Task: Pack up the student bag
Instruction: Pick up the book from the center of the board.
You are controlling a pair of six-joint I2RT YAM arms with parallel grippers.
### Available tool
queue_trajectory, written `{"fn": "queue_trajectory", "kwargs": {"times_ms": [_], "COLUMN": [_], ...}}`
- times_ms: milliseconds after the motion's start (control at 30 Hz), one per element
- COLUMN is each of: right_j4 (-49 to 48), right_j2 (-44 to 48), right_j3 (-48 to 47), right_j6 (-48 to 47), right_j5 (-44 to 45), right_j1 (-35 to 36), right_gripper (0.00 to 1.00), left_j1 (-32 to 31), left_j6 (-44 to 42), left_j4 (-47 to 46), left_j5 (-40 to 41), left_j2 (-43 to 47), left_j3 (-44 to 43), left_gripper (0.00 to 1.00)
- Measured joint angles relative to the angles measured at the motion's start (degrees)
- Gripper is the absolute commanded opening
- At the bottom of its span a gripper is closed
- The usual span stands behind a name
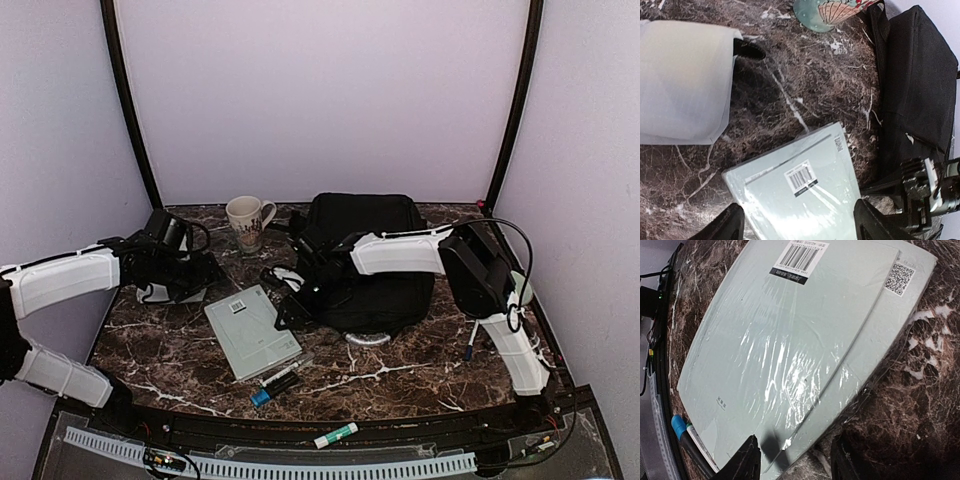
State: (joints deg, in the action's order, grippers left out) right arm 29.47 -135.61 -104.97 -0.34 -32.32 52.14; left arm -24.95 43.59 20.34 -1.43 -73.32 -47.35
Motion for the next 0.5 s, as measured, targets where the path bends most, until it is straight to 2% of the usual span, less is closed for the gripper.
{"fn": "queue_trajectory", "kwargs": {"times_ms": [267,500], "right_j4": [-1.42,-3.13], "right_j2": [-0.02,-0.76], "right_j3": [1.27,1.92], "right_j6": [2.21,5.01], "right_j5": [-1.9,-4.79], "right_j1": [-1.09,-1.97], "right_gripper": [0.27,0.22], "left_j1": [-0.02,-0.02], "left_j6": [1.79,8.28], "left_j4": [-4.44,-13.57], "left_j5": [-5.6,-9.27], "left_j2": [9.07,9.94], "left_j3": [18.53,25.77], "left_gripper": [0.75,0.77]}}
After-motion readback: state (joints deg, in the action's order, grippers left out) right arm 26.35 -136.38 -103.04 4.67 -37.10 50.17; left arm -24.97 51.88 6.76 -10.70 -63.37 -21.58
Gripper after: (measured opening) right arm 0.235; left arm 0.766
